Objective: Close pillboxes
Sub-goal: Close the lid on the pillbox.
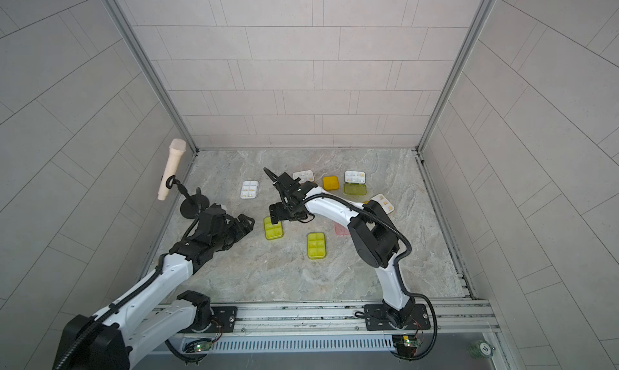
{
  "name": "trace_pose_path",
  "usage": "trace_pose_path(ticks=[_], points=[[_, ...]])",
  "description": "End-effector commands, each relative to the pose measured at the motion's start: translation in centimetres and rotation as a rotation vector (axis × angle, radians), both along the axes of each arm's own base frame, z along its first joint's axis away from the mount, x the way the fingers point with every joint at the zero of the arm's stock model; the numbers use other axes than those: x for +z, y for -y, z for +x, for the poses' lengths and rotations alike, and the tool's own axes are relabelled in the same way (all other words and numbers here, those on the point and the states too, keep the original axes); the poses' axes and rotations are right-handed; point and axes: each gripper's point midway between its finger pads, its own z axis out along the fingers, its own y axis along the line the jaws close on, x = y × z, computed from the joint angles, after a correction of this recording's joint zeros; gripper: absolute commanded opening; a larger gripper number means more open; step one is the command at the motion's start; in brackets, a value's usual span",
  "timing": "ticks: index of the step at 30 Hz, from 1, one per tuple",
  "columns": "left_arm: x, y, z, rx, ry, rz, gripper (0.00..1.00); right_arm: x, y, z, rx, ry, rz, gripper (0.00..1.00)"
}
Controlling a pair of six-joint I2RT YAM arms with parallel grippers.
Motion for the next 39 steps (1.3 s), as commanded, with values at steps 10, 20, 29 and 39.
trace_pose_path(ticks=[10,20,29,39], points=[[-0.6,-1.0,-0.6,0.041,-0.02,0.016,0.87,-2.0,0.5,0.4,0.041,0.04,-0.201,0.9],[-0.8,-1.1,-0.6,0.044,-0.024,0.021,0.87,-3.5,0.5,0.0,0.061,0.033,-0.261,0.9],[-1.1,-1.1,-0.6,0.043,-0.028,0.019,0.87,-5.8,1.5,-0.7,0.061,0.005,-0.312,0.9],[-1.2,-1.1,-0.6,0.045,-0.031,0.014,0.87,-5.7,1.4,-0.8,0.056,0.007,-0.31,0.9]])
